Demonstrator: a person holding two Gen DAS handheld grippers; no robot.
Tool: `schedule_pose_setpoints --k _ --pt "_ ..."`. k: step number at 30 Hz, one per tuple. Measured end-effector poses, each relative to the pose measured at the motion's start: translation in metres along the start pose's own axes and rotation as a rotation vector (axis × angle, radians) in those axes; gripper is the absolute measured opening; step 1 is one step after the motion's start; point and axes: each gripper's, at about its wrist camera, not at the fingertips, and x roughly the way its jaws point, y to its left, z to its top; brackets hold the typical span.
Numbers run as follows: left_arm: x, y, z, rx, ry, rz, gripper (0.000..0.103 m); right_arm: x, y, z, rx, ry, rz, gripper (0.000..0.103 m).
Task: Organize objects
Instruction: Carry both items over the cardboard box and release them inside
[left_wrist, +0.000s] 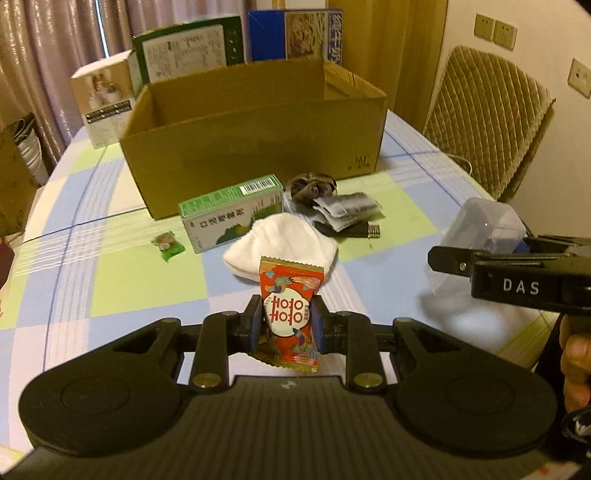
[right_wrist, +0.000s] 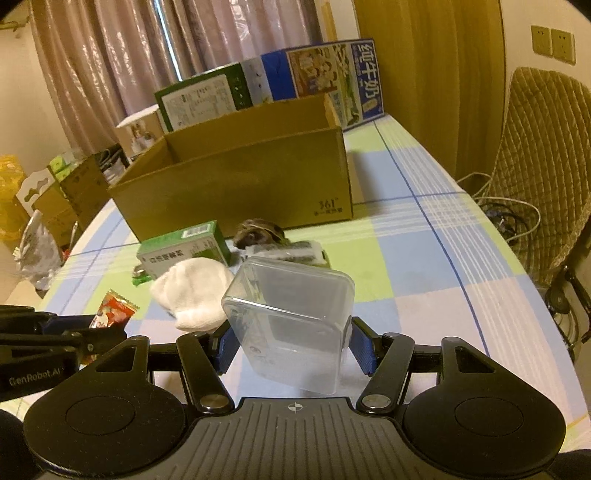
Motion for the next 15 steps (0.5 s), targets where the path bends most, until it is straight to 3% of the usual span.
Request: schedule_pose_setpoints --k 15 --pt "-0.040 0.007 -0.006 -0.036 -0.050 0.015 0.022 -0.034 0.022 -0.002 -0.056 -0.026 0.015 0.059"
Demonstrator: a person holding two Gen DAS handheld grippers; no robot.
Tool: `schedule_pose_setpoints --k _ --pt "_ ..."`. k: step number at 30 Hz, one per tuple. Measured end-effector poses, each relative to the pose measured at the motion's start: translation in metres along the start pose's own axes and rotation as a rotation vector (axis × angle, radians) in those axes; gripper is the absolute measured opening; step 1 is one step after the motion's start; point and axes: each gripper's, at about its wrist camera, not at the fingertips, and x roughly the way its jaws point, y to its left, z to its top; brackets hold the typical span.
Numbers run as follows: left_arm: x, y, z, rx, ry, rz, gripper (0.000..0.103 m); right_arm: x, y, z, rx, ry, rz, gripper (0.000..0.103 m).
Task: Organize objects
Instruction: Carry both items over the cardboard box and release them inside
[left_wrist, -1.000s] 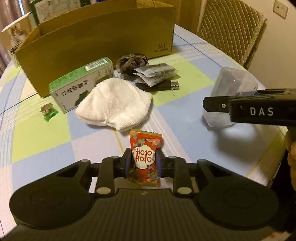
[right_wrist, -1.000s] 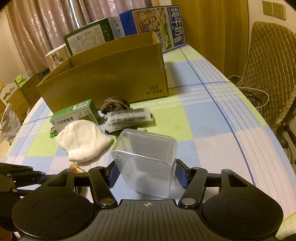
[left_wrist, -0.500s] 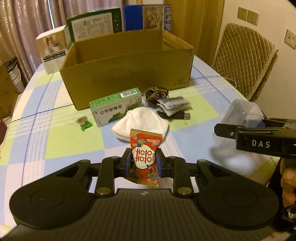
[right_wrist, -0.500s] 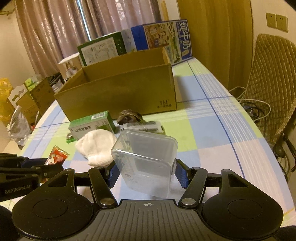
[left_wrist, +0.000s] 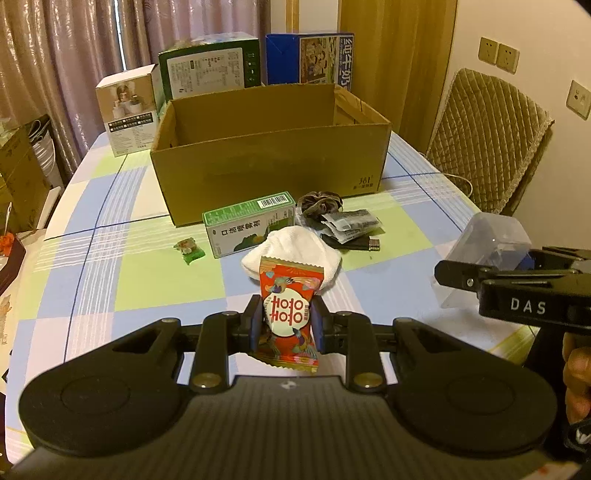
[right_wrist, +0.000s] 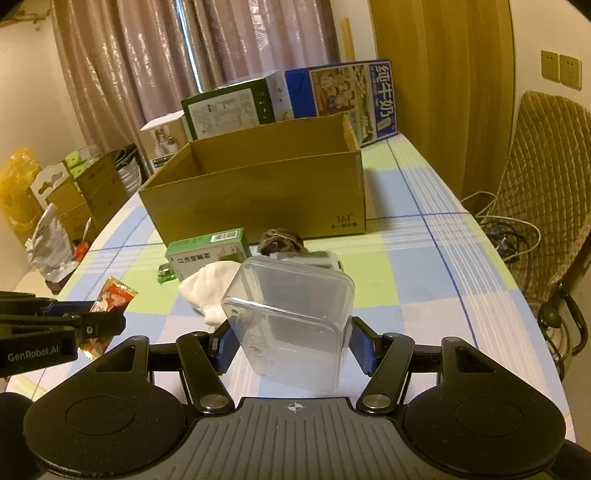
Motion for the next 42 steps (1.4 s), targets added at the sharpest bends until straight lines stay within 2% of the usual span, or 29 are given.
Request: schedule_pose_setpoints --k 8,12,17,22,25,28,32,42 --pt "-0.004 0.003 0.003 -0.009 -0.008 -0.002 0.022 -0.002 0.004 0.006 -0.016 0.005 0.010 0.059" --pt "-0.001 0.009 0.016 -0.007 -0.012 -0.018 0.022 0.000 0.005 0.022 -0.036 -0.003 0.024 0.059" --pt "0.003 0.017 0.054 0.043 -0.049 -0.016 0.022 0.008 0.002 0.072 -0.049 -0.034 0.055 0.059" --pt "0.006 0.030 0.112 0.111 -0.097 -0.002 0.022 0.024 0.001 0.137 -0.085 -0.057 0.083 0.059" --pt "0.013 0.044 0.150 0.112 -0.118 0.000 0.022 0.038 -0.003 0.176 -0.092 -0.066 0.083 0.059" --pt "0.025 0.054 0.183 0.109 -0.130 0.005 0.022 0.056 -0.005 0.209 -0.102 -0.073 0.083 0.059" --pt "0.051 0.064 0.212 0.078 -0.109 -0.014 0.022 0.085 -0.007 0.236 -0.082 -0.054 0.088 0.059" --pt "0.127 0.067 0.233 0.037 -0.025 -0.050 0.022 0.150 -0.023 0.251 -0.036 0.017 0.069 0.059"
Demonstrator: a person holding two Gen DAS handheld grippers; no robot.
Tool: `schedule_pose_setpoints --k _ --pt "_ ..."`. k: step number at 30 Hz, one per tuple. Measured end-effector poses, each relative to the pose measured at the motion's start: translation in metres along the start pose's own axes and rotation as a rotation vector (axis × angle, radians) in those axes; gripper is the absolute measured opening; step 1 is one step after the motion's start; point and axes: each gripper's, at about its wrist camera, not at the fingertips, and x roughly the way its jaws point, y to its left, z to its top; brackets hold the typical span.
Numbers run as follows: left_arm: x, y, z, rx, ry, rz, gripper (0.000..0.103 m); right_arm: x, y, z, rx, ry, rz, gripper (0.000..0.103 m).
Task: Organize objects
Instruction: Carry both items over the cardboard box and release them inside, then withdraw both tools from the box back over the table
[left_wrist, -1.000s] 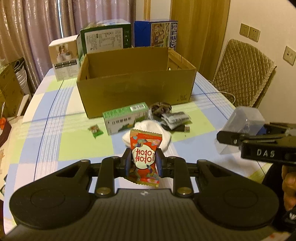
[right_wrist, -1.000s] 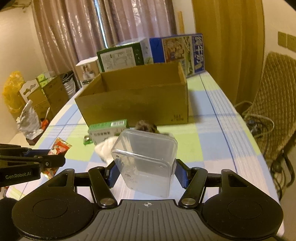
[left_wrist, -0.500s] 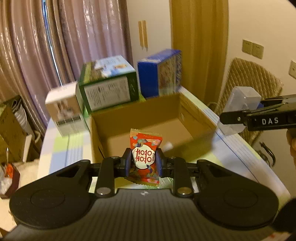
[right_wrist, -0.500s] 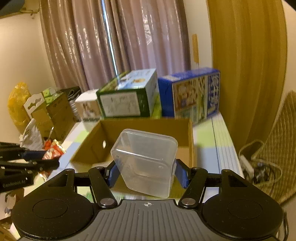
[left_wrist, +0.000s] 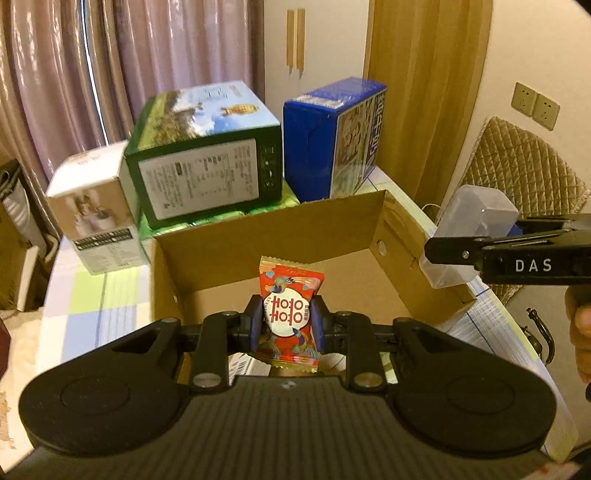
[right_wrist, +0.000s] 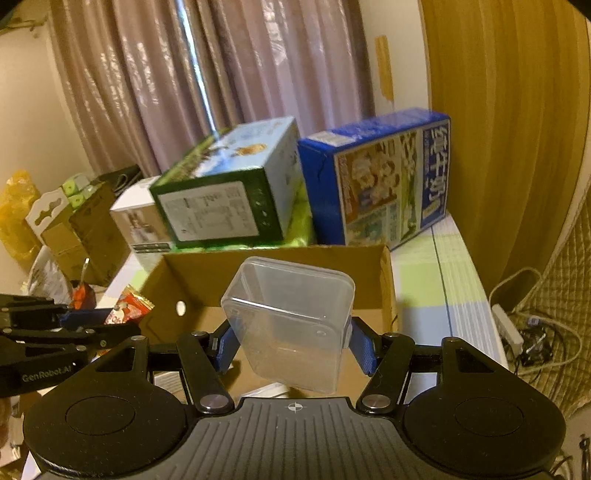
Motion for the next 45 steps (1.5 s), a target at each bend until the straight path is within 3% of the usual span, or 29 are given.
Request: schedule_pose_setpoints --k 8,13,19,20,21,22,25,33,45 --pt "0.039 0.000 0.006 -0.025 0.022 -0.024 0.023 0.028 -0.016 -0.001 0.040 0.035 -0.010 0.059" --pt "0.050 0.008 0.009 -0.071 0.016 -0.018 0.039 0.040 -0.018 -0.003 0.046 0.047 -0.009 0.059" --pt "0.042 0.018 0.005 -0.089 -0.002 -0.010 0.042 0.050 -0.016 -0.003 0.051 0.032 0.014 0.060" --pt "0.040 0.019 0.004 -0.091 -0.005 -0.010 0.042 0.051 -0.016 -0.002 0.053 0.024 0.031 0.064" --pt "0.037 0.020 0.002 -0.093 -0.005 -0.011 0.042 0.051 -0.016 0.000 0.056 0.015 0.045 0.078" --pt "0.035 0.021 0.001 -0.093 -0.005 -0.013 0.042 0.049 -0.016 0.000 0.061 -0.002 0.052 0.084" --pt "0.026 0.023 -0.006 -0.091 -0.009 -0.012 0.045 0.038 -0.015 0.002 0.047 -0.054 0.042 0.088" --pt "-0.008 0.024 -0.030 -0.131 -0.023 -0.006 0.047 -0.008 -0.015 -0.013 0.069 -0.075 0.031 0.093" --pt "-0.085 0.012 -0.092 -0.203 -0.049 0.008 0.059 -0.091 0.000 -0.098 0.112 -0.077 0.026 0.101"
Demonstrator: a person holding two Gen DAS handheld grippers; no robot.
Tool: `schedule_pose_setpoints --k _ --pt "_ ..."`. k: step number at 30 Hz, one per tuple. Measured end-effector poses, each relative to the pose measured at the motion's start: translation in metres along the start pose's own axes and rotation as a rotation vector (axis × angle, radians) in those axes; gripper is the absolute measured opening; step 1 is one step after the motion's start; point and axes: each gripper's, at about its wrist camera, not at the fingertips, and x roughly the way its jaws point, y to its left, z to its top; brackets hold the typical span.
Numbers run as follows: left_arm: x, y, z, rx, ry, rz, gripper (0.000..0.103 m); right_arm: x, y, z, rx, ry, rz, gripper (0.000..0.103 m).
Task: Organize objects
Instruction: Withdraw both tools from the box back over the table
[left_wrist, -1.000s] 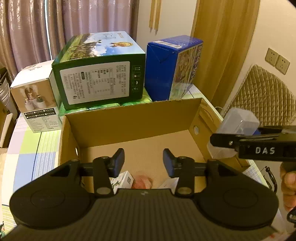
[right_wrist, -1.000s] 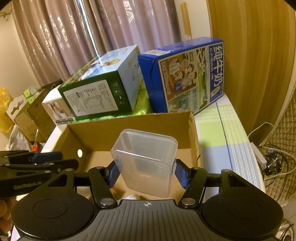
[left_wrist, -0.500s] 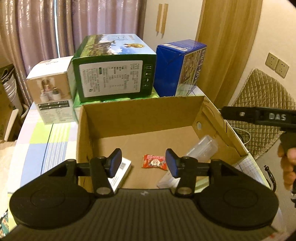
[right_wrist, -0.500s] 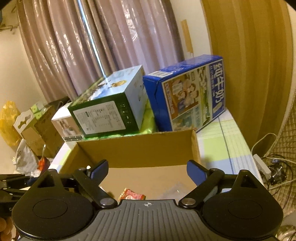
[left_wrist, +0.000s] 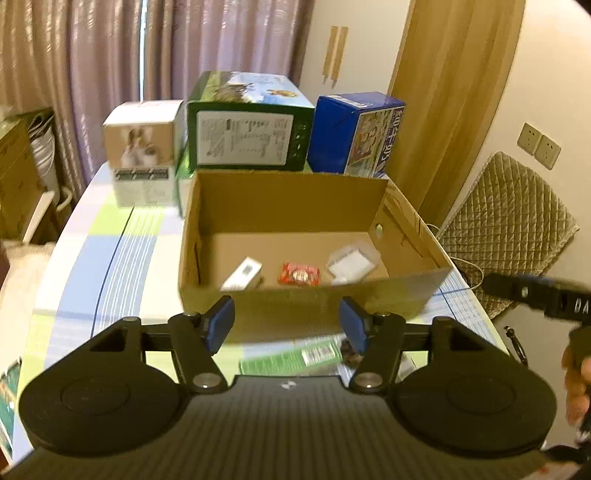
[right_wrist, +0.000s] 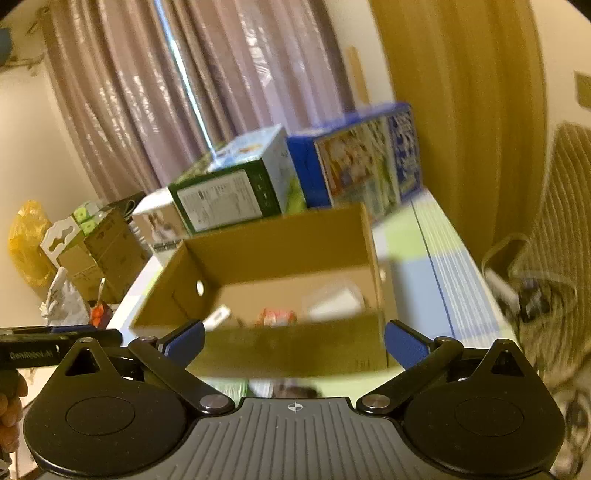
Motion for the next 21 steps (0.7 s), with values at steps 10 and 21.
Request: schedule_pose_setpoints --k 10,21 --pt "-0.045 -0.008 -0.069 0.004 0.001 0.073 0.089 -0.048 0.003 -0.077 0.030 0.042 -0.058 0.101" --pt "-0.057 0.003 -0.121 -0.023 0.051 0.135 0.098 -0.061 -0.004 -0.121 0.046 0.114 -0.061 0.101"
